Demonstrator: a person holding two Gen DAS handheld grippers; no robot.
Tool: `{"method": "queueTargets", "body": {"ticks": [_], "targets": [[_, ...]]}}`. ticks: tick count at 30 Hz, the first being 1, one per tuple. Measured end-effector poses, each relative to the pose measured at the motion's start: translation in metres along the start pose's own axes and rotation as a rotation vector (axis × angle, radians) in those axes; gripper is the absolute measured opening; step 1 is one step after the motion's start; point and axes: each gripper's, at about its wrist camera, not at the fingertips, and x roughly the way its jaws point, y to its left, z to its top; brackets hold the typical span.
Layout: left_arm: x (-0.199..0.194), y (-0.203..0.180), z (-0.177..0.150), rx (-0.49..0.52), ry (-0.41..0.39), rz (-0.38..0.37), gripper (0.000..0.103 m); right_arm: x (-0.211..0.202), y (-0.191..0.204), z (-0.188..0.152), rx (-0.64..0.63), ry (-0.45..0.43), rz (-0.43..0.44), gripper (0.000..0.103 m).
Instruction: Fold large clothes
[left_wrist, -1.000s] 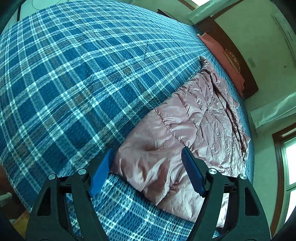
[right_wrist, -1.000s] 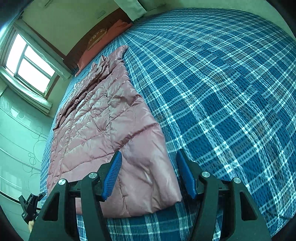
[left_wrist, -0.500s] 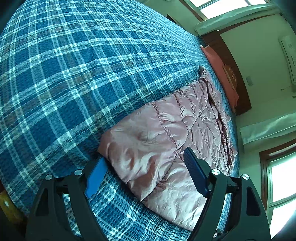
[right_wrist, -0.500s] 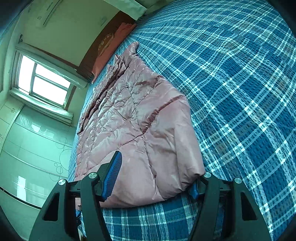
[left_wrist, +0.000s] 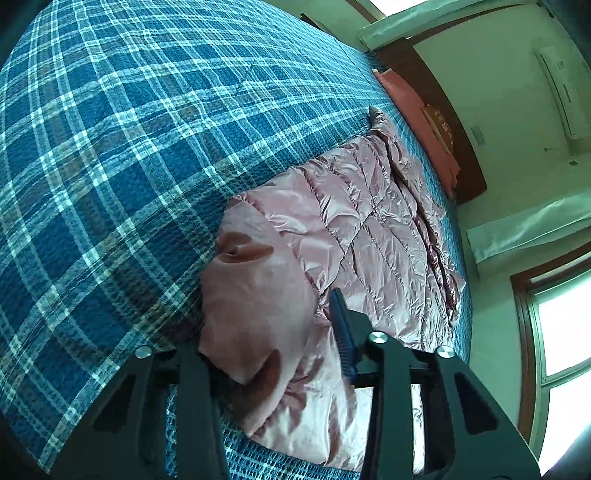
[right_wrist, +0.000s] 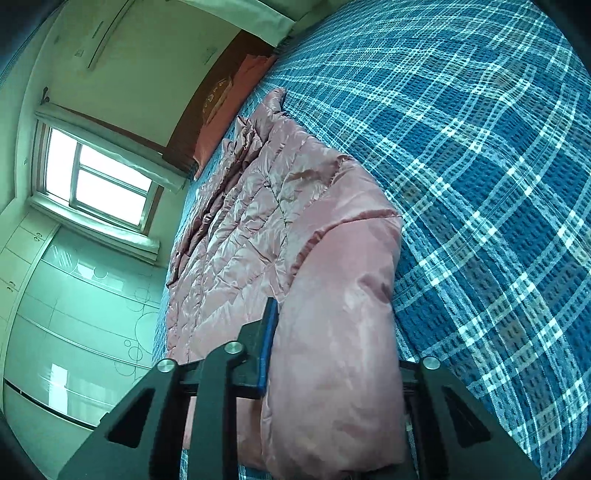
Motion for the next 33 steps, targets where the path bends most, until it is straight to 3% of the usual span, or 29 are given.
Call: {"method": "queueTargets", "body": {"ticks": [3, 6, 13, 26, 33], "targets": [[-0.005, 0.001, 0.003, 0.013, -0.011, -0.036, 0.010, -0.011, 0.004, 0.002, -0.015, -0.018, 0.049, 0.013], [-0.014, -0.003, 0.006, 0.023, -0.031, -0.086, 0.007, -0.022, 0.014, 0.004, -0.036, -0.037, 0.090, 0.011], [-0.053, -0.017, 0.003, 0.102, -0.068, -0.157, 0.006, -0.055, 0.031, -0.003, -0.059, -0.042, 0.163, 0.010], [-0.132, -0.012, -0.030, 0.159, -0.033, -0.236, 0.006, -0.118, 0.036, -0.036, -0.065, -0.055, 0.223, 0.010], [-0.135, -0.041, -0.013, 0.222, -0.059, -0.287, 0.006, -0.104, 0.063, -0.006, -0.126, -0.059, 0.287, 0.010]]}}
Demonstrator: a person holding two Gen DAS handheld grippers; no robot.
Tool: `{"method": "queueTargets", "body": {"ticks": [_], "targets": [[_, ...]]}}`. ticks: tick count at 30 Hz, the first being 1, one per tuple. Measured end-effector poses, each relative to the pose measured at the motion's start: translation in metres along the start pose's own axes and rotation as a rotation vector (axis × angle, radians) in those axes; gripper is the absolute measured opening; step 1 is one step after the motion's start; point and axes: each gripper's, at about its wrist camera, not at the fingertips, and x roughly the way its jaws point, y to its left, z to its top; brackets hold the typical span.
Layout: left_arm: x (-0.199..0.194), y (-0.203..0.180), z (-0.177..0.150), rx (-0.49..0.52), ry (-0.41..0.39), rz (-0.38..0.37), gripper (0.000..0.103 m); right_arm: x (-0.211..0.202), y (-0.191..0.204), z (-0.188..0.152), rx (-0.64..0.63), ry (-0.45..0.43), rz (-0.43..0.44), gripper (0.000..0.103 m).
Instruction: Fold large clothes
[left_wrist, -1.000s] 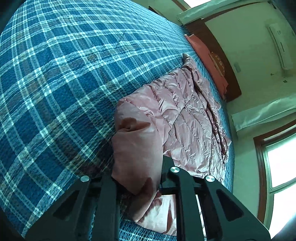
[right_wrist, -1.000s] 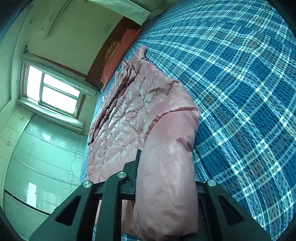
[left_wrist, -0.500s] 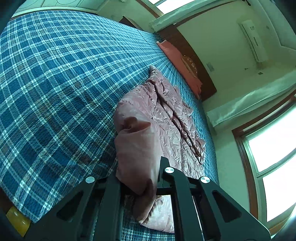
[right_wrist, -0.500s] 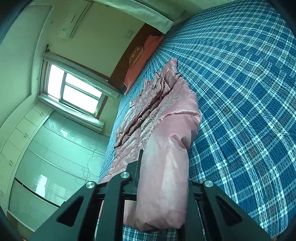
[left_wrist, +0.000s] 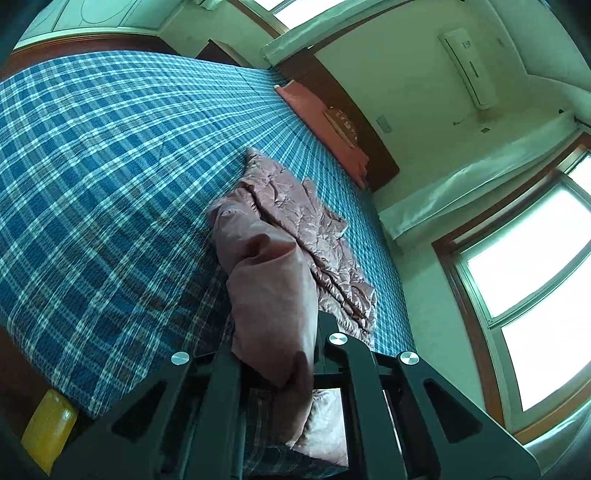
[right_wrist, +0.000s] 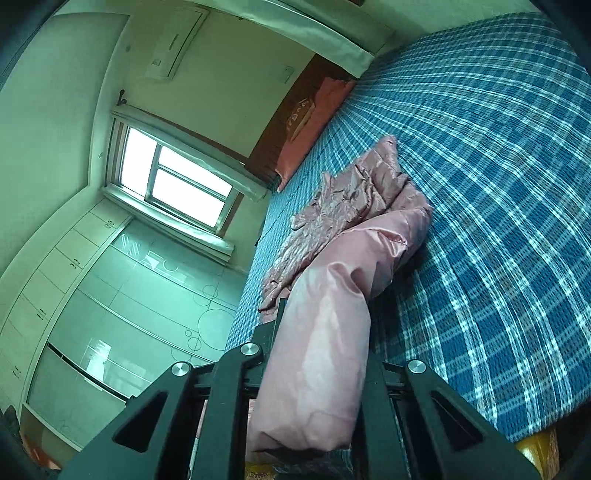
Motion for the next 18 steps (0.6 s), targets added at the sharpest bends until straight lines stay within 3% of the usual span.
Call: {"method": "queueTargets", "body": {"ticks": [6, 11, 18], "targets": [[0.053, -0.027, 0.055, 0.044, -0.018, -0.014, 0.006, 0.054, 0.013, 0.062, -0.052, -0.007, 0.053, 0.010], [0.116, -0.037, 0.110, 0.038, -0.033, 0.018, 0.006, 0.113, 0.005, 0.120, 0.002, -0.012, 0.050, 0.010], [0.221, -0.054, 0.179, 0.066, -0.023, 0.099, 0.006, 0.202, -0.012, 0.186, 0.065, -0.023, -0.024, 0.010]]}}
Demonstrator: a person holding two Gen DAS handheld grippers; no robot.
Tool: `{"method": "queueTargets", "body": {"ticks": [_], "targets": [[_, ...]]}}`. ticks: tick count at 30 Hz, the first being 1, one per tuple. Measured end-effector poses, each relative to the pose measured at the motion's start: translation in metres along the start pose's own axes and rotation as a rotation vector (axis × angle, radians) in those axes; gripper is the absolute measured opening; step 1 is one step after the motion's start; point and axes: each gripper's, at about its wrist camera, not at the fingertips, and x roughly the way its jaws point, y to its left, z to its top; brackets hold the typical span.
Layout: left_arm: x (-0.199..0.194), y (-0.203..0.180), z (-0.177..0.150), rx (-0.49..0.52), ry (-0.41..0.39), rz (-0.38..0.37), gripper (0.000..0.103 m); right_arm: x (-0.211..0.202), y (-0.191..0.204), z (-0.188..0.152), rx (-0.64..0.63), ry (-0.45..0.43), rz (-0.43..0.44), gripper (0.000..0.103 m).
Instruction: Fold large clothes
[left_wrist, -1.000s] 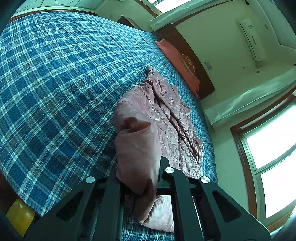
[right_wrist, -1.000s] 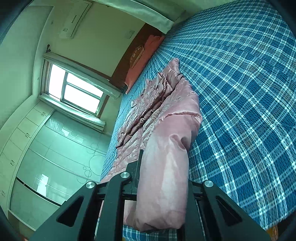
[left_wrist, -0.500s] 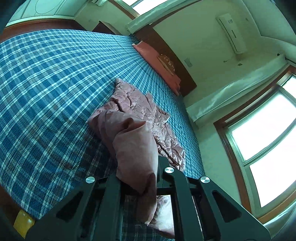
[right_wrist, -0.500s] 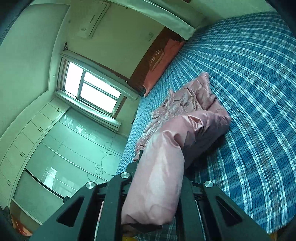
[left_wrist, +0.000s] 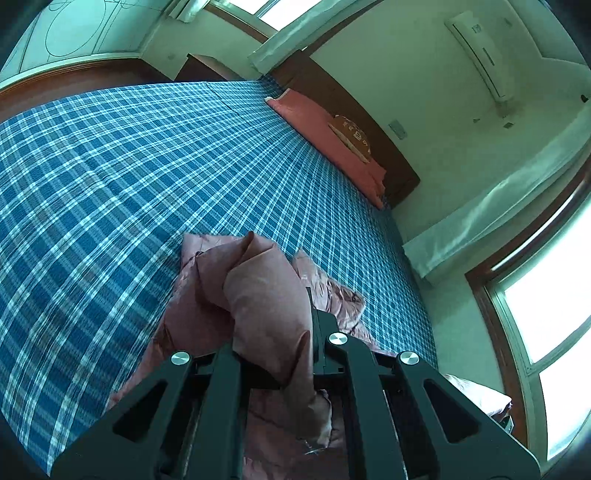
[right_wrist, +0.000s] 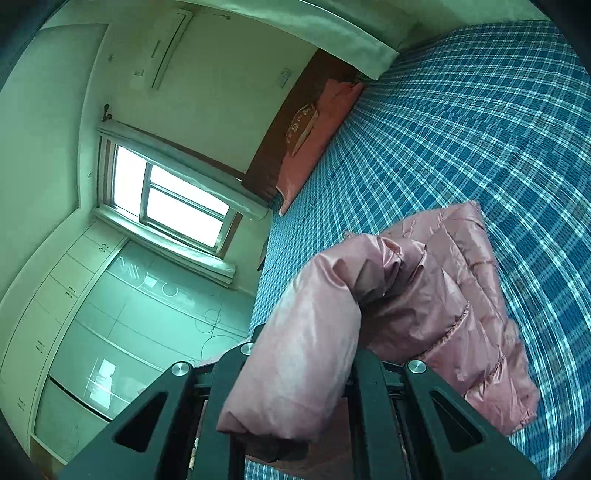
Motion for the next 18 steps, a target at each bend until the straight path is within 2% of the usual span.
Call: {"method": "queueTargets", "body": {"ticks": [6, 11, 14, 16, 18], "targets": [[0.084, -0.007, 0.040, 0.059, 0.010, 0.116, 0.006, 0.069, -0.031, 0.048, 0.026, 0.005, -0.120, 0.010], [0.150, -0.004, 0.047, 0.110, 0.055, 0.209, 0.006, 0.114, -0.065, 0.066, 0.094, 0.028, -0.193, 0.012], [0.177, -0.003, 0.048, 0.145, 0.083, 0.254, 0.007, 0.133, -0.071, 0.071, 0.073, 0.047, -0.236, 0.019], [0.187, 0.001, 0.051, 0.126, 0.104, 0.259, 0.009, 0.137, -0.069, 0.074, 0.058, 0.059, -0.232, 0.035], [0.188, 0.004, 0.056, 0.074, 0.114, 0.236, 0.022, 0.135, -0.064, 0.078, 0.044, 0.056, -0.208, 0.043]]}}
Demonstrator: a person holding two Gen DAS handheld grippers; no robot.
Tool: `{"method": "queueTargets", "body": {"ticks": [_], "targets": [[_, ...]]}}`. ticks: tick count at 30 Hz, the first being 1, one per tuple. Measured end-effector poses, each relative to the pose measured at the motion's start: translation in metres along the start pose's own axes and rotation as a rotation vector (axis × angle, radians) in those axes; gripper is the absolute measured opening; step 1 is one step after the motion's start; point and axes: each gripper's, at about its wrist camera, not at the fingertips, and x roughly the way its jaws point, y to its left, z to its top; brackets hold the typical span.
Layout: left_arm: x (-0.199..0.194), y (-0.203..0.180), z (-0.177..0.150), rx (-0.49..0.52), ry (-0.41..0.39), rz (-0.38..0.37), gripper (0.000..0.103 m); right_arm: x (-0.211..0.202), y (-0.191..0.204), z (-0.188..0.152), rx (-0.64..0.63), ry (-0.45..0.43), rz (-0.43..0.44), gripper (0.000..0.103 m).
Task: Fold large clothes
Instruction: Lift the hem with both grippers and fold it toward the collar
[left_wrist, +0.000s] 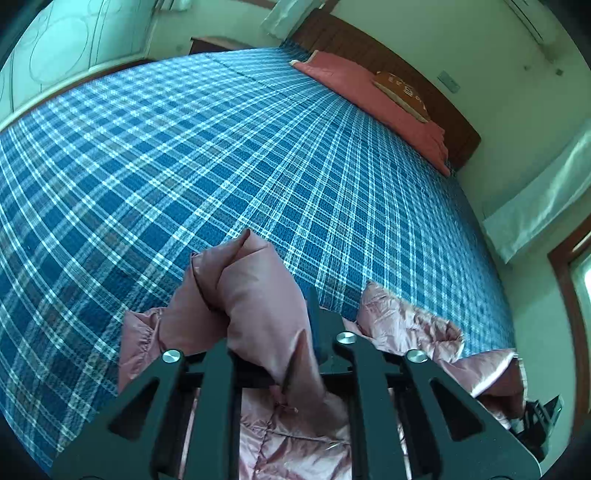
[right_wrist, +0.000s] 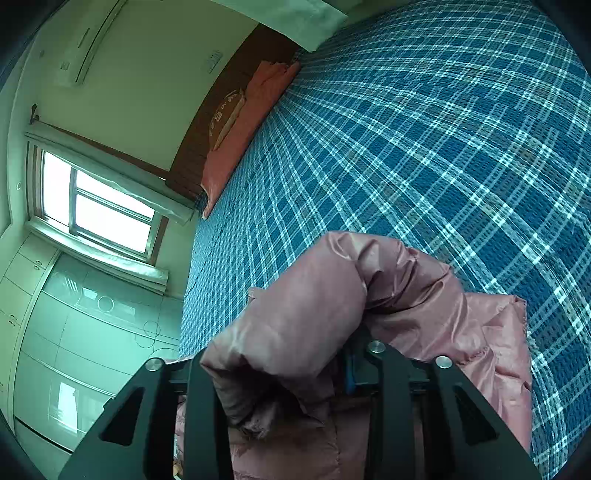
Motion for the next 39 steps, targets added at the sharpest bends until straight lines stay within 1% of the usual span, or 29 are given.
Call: {"method": "queueTargets", "body": {"ticks": [1, 2, 3, 4, 5, 7, 10, 12, 14, 16, 20, 24, 26, 27, 30, 31, 33, 35, 37, 38, 39], "targets": [[-0.001, 0.001, 0.003, -0.019, 0.003, -0.021, 0.026, -0.003, 0.003, 0.001, -0.011, -0.006, 0.008, 0.050], [-0.004, 0.001, 0.005, -0.033, 0.002, -0.041, 0.035, -0.008, 0.006, 0.001, -0.022, -0.019, 0.018, 0.054], [-0.009, 0.002, 0.007, -0.045, -0.002, -0.057, 0.048, -0.011, 0.008, 0.003, -0.026, -0.030, 0.025, 0.060], [-0.016, 0.002, 0.009, -0.058, -0.012, -0.076, 0.054, -0.017, 0.008, 0.001, -0.030, -0.038, 0.034, 0.063], [-0.021, 0.001, 0.009, -0.067, -0.023, -0.092, 0.059, -0.023, 0.010, 0.001, -0.034, -0.045, 0.048, 0.063], [-0.034, 0.002, 0.012, -0.080, -0.045, -0.114, 0.060, -0.032, 0.012, -0.001, -0.037, -0.055, 0.059, 0.064], [-0.049, 0.006, 0.011, -0.085, -0.085, -0.119, 0.061, -0.042, 0.015, -0.010, -0.056, -0.062, 0.056, 0.064], [-0.054, 0.008, 0.006, -0.069, -0.096, -0.104, 0.061, -0.041, 0.020, -0.015, -0.075, -0.056, 0.037, 0.064], [-0.051, 0.008, 0.001, -0.036, -0.087, -0.084, 0.061, -0.034, 0.023, -0.022, -0.102, -0.036, 0.005, 0.064], [-0.041, 0.004, -0.007, 0.014, -0.062, -0.049, 0.061, -0.017, 0.032, -0.028, -0.160, -0.002, -0.056, 0.064], [-0.015, -0.013, -0.024, 0.134, -0.042, 0.026, 0.061, 0.021, 0.056, -0.039, -0.296, 0.054, -0.149, 0.064], [0.010, -0.030, -0.035, 0.245, -0.056, 0.111, 0.062, 0.062, 0.084, -0.049, -0.451, 0.074, -0.221, 0.064], [0.022, -0.034, -0.038, 0.271, -0.047, 0.129, 0.064, 0.084, 0.095, -0.056, -0.531, 0.094, -0.250, 0.064], [0.029, -0.035, -0.038, 0.280, -0.041, 0.148, 0.067, 0.093, 0.098, -0.059, -0.560, 0.104, -0.266, 0.063], [0.050, -0.026, -0.038, 0.256, 0.001, 0.206, 0.067, 0.122, 0.099, -0.072, -0.632, 0.137, -0.348, 0.063], [0.056, -0.021, -0.038, 0.241, 0.008, 0.210, 0.067, 0.130, 0.095, -0.074, -0.638, 0.152, -0.367, 0.064], [0.063, -0.016, -0.040, 0.249, -0.003, 0.209, 0.069, 0.143, 0.086, -0.079, -0.635, 0.173, -0.380, 0.064], [0.066, -0.016, -0.040, 0.263, -0.007, 0.223, 0.069, 0.146, 0.087, -0.079, -0.661, 0.164, -0.400, 0.064], [0.061, -0.019, -0.039, 0.264, -0.006, 0.227, 0.069, 0.140, 0.091, -0.076, -0.670, 0.166, -0.393, 0.064], [0.057, -0.019, -0.036, 0.253, -0.004, 0.216, 0.069, 0.135, 0.092, -0.073, -0.667, 0.163, -0.379, 0.064], [0.050, -0.018, -0.035, 0.237, -0.010, 0.190, 0.069, 0.126, 0.092, -0.066, -0.656, 0.142, -0.365, 0.064]]}}
